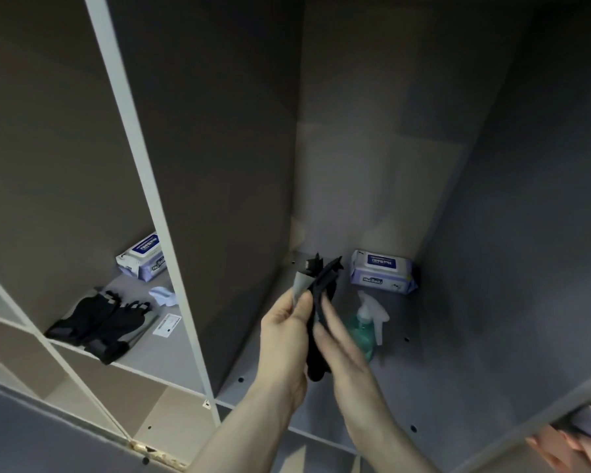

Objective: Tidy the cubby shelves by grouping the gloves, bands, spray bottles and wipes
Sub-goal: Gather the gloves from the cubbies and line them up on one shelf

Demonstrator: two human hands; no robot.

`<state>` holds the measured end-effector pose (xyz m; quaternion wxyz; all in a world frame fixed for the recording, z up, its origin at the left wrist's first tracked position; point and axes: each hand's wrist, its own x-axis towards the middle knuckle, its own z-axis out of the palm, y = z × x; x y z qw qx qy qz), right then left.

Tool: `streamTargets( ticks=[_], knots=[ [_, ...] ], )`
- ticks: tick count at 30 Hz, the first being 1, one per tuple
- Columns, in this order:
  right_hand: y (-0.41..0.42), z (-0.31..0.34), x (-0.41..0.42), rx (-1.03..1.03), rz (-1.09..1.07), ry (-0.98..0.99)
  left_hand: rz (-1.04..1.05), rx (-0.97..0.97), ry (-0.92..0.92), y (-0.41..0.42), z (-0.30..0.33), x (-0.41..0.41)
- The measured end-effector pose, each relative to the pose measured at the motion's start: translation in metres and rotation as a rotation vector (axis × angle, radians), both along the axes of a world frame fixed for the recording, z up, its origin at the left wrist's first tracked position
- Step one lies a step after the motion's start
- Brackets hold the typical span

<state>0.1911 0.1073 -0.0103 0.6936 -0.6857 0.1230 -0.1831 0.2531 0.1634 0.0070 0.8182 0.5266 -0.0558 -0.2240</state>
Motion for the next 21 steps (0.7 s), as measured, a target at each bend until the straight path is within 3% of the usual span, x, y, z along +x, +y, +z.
streamTargets(
  ticks=[4, 8, 12, 15, 18, 20, 21],
  knots=[
    [0.002, -0.004, -0.004, -0.645, -0.054, 0.072, -0.039, -0.140, 0.140, -0.001, 0.003, 0.003],
    [0.002, -0.007, -0.010, -0.915, -0.097, 0.131, -0.120, -0.192, 0.269, 0.004, 0.002, 0.008],
    [0.004, -0.007, -0.013, -1.098, -0.132, 0.169, -0.201, -0.185, 0.204, 0.010, 0.001, 0.000],
    [0.003, -0.002, -0.015, -0.958, -0.073, 0.053, -0.107, -0.168, 0.104, 0.017, -0.003, -0.002],
    [-0.003, 0.004, -0.017, -0.468, -0.259, -0.118, -0.057, -0.117, 0.115, 0.025, -0.003, 0.004],
    [-0.011, 0.012, -0.014, -0.151, -0.300, -0.030, -0.090, -0.055, 0.112, 0.033, -0.001, 0.006],
    [-0.016, 0.016, -0.011, 0.013, -0.208, 0.037, -0.124, -0.032, 0.116, 0.036, 0.000, 0.005]
  ],
)
